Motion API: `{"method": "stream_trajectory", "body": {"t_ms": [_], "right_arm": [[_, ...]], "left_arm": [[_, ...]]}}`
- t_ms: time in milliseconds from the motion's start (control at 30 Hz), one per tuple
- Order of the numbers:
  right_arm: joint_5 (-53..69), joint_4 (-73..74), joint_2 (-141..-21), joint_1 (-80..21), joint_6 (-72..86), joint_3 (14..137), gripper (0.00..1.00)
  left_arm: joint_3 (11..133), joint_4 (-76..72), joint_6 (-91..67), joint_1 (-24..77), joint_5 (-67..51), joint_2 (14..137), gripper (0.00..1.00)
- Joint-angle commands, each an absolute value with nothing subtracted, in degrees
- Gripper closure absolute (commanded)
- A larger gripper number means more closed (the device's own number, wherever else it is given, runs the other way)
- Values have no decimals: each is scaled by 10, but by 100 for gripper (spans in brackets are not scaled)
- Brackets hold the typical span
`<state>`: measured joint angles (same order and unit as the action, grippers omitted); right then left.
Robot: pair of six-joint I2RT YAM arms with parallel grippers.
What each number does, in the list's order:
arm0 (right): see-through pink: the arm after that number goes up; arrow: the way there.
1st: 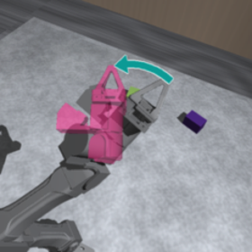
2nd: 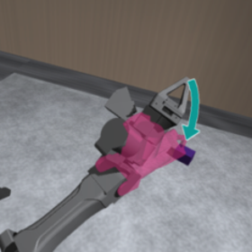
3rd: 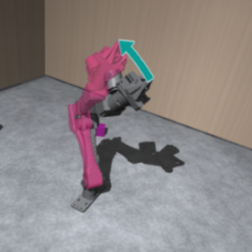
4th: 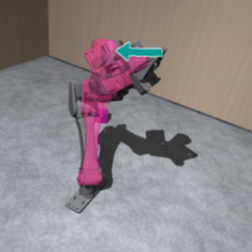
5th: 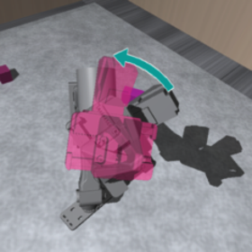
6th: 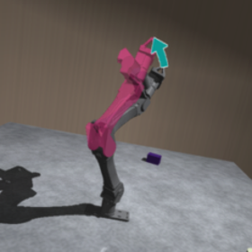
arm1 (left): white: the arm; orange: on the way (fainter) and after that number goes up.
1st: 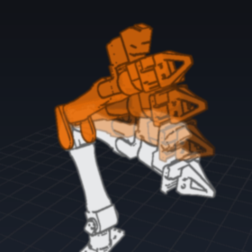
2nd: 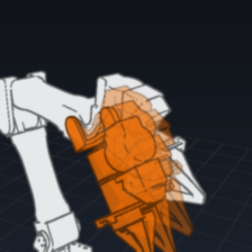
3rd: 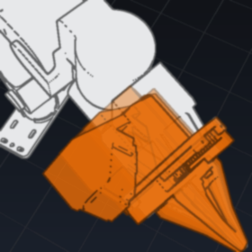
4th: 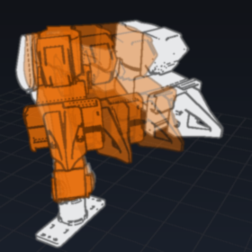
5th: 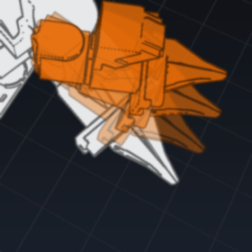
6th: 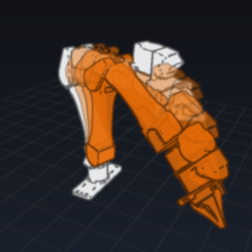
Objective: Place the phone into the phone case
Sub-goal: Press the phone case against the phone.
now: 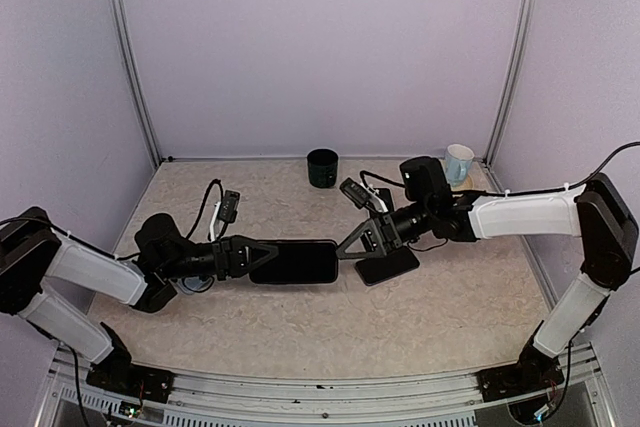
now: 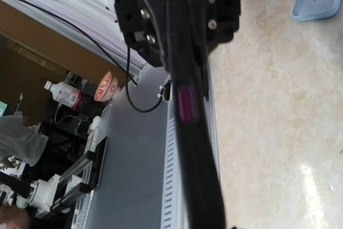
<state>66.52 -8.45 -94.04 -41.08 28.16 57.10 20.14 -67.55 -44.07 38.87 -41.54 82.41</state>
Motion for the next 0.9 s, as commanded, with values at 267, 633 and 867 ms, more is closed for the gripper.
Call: {"method": "stream_trajectory", "body": {"t_ms": [267,633,867], "right_arm": [[633,-140,-928,-420,313,537,54],[619,-122,-952,-430,313,558,60],[611,-108,-967,-437,310,574,61]], "left_arm": [[191,-756,-451,380,-392,800,100],[188,-757,-454,376,-379,795,100],[191,-761,-456,376,-379,797,100]]}}
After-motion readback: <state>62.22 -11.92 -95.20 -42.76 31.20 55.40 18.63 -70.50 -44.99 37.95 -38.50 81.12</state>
